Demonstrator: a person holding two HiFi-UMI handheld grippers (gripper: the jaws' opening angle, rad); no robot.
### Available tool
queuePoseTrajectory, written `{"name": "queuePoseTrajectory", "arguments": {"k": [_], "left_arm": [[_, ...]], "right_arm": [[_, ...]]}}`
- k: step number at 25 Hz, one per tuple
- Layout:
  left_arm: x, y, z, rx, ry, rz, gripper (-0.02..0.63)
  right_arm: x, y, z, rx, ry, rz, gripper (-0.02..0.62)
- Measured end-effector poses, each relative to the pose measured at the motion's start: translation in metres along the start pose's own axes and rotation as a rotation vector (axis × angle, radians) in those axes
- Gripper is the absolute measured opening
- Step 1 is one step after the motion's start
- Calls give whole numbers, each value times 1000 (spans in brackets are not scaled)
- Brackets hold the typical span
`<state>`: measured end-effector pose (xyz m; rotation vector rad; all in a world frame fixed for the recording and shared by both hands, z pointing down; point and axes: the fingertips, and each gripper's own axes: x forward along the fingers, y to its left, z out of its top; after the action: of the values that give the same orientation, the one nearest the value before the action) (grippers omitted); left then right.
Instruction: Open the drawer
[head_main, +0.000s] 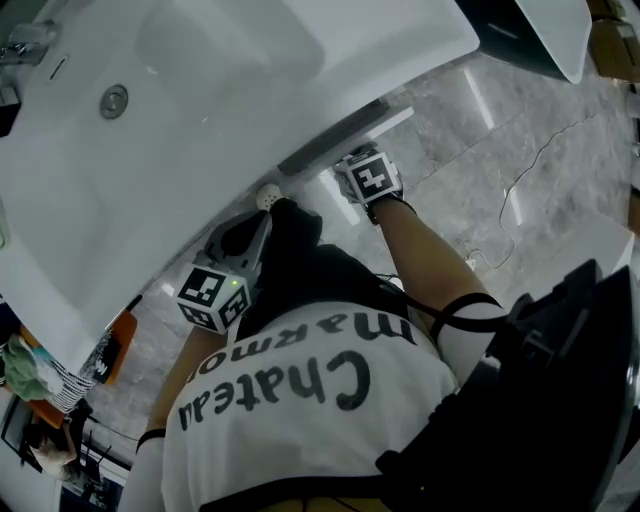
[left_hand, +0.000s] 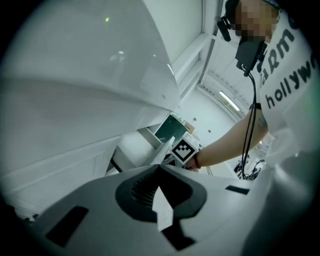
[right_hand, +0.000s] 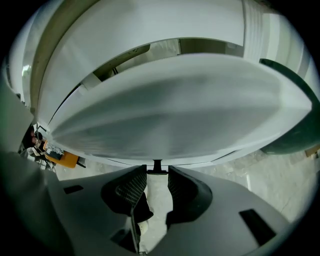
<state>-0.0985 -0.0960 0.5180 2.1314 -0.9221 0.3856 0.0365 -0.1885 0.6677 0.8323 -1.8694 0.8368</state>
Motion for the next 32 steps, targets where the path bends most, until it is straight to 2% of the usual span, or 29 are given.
{"name": "queuePoseTrajectory", "arguments": {"k": [5,15,25,32], "left_arm": [[12,-16,0,8,0,24,9],[-4,-34,-20,-112,-104,219,9],[-42,-66,-62,-149,-162,369,8],[-57,-81,-78,-171,-185,387,9]], "right_arm": [[2,-2,-9,-19,16,-1,141],[4,-1,-9,-33,-40,5,140],[1,-2,-19,-38,-60,-7,138],[-3,-3,-30,-35,-76,-12,138]]}}
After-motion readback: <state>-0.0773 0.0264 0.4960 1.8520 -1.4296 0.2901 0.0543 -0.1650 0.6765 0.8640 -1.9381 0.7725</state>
